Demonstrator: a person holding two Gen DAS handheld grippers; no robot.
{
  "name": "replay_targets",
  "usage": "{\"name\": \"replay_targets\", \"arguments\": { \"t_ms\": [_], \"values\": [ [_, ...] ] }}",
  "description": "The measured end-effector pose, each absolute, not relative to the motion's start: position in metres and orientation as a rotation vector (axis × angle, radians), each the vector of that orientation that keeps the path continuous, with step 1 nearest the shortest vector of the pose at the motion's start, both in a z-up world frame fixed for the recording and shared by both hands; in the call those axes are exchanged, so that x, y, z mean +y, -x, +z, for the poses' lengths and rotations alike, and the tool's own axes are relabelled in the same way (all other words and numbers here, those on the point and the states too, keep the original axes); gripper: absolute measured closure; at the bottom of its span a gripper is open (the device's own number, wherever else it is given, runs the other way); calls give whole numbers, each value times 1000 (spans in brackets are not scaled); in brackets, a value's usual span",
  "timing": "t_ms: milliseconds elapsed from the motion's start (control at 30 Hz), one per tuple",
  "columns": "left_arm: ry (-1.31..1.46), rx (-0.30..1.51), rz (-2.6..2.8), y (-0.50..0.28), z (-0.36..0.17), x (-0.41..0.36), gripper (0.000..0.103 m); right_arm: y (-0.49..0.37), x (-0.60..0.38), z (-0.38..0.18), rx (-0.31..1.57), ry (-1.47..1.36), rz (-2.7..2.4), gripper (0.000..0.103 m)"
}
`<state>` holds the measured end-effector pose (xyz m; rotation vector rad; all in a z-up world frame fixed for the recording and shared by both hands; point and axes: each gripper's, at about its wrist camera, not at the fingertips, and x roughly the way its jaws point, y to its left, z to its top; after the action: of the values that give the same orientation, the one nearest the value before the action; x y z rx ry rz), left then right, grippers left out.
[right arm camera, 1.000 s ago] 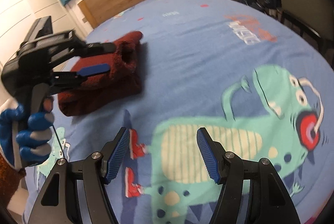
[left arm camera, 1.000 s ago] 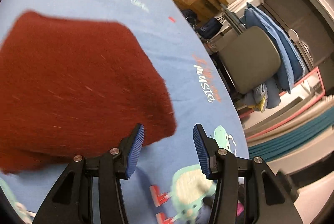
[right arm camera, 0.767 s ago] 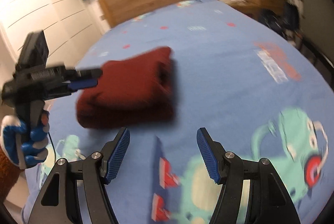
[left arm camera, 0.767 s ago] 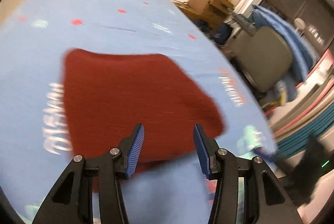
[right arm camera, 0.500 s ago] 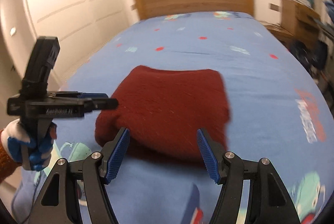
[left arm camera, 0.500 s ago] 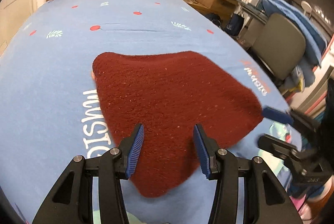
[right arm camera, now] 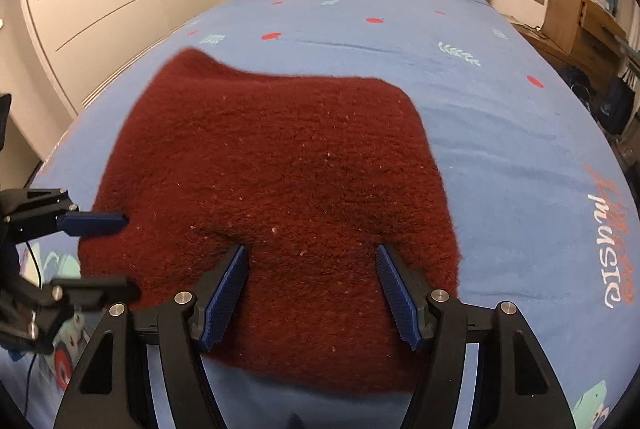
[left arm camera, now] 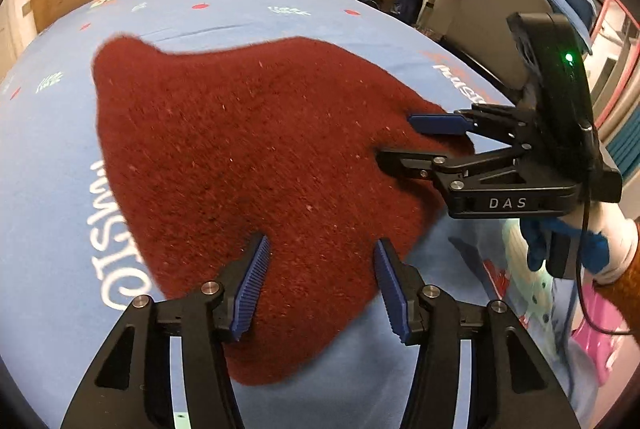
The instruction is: Fold small clothes
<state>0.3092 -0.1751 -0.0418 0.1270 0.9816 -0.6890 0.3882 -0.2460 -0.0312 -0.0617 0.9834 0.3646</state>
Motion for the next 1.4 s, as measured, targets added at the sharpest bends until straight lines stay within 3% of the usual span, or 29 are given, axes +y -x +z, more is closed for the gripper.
{"name": "replay_targets", "arguments": {
  "t_ms": [267,467,533,833,1000,1267,1367,1400],
  "values": [
    [-55,1002,-670,-325,-36,-166,53,-383,-257,-44,1011,40,338,31],
    [165,963,-655,-326,3,-118,45,-376,-268,-17,980,-35,349,29],
    [196,950,-626,-327,8,-105,35,-376,-274,-6,950,-70,339,29],
    [329,1071,-576,-362,-30,-85,31,-416,-282,-9,996,-130,286,21],
    [424,1105,-591,-375,-44,-64,19,-432,-304,-39,1107,-310,349,21],
    [525,1155,-631,-398,-58,-44,21,-439,-317,-74,1194,-501,501,21],
    [515,1151,-620,-399,-55,-44,29,-439,-313,-75,1203,-495,541,29],
    [528,1147,-616,-400,-53,-41,33,-439,-311,-76,1207,-509,565,43]
  ]
}}
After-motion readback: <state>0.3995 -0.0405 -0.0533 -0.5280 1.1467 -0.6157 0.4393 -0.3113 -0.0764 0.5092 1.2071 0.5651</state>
